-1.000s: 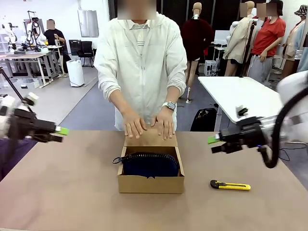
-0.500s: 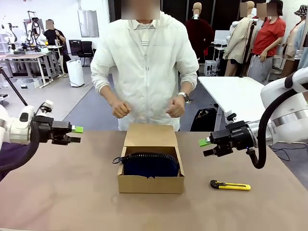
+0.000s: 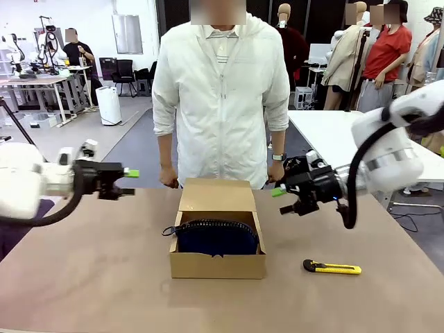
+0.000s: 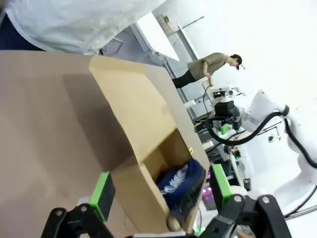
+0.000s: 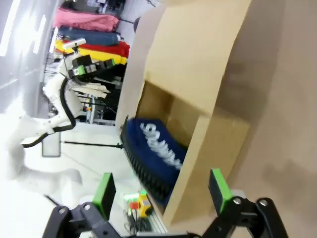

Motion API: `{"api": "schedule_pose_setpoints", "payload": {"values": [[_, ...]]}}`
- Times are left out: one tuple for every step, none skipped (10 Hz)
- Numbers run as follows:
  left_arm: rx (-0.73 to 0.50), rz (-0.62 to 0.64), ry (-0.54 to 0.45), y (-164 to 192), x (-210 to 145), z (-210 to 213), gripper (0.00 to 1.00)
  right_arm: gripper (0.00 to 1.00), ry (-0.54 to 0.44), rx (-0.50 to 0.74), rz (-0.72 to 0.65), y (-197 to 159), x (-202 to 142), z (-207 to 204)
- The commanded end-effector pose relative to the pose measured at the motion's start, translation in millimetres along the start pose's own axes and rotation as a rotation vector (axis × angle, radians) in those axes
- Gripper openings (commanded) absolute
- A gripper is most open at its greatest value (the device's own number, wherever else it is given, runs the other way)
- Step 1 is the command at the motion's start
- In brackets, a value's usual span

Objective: Pack the items into the box.
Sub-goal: Close the Mailer Box.

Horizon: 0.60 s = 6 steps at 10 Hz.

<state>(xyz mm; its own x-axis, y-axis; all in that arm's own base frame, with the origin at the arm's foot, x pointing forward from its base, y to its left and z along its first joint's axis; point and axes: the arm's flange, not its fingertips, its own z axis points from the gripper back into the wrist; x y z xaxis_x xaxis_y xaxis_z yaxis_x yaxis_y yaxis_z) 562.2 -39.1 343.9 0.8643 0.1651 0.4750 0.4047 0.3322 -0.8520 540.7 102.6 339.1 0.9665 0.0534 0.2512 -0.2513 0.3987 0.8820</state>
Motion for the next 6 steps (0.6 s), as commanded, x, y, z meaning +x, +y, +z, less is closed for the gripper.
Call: {"api": "schedule_pose_setpoints", "payload": {"values": [[-0.028, 0.076, 0.018, 46.5, 58.5, -52.6, 1.0, 1.0, 0.005, -0.087, -0.101, -10.4, 49.2, -25.3], [-0.08, 0.099, 0.052, 62.7, 68.7, -72.8, 1.0, 1.0, -0.031, -0.13, -0.151, -22.3, 63.7, -33.4], [-0.123, 0.123, 0.093, 74.9, 72.4, -91.6, 1.0, 1.0, -0.051, -0.166, -0.214, -35.8, 76.0, -40.4], [-0.16, 0.131, 0.114, 83.8, 72.0, -108.6, 1.0, 1.0, -0.042, -0.176, -0.246, -49.5, 87.3, -46.6], [-0.2, 0.12, 0.114, 90.1, 71.4, -121.6, 1.0, 1.0, -0.01, -0.128, -0.285, -64.5, 96.2, -53.0], [-0.206, 0.123, 0.125, 95.6, 69.7, -135.1, 1.0, 1.0, 0.0, -0.046, -0.306, -76.5, 103.8, -59.9]]}}
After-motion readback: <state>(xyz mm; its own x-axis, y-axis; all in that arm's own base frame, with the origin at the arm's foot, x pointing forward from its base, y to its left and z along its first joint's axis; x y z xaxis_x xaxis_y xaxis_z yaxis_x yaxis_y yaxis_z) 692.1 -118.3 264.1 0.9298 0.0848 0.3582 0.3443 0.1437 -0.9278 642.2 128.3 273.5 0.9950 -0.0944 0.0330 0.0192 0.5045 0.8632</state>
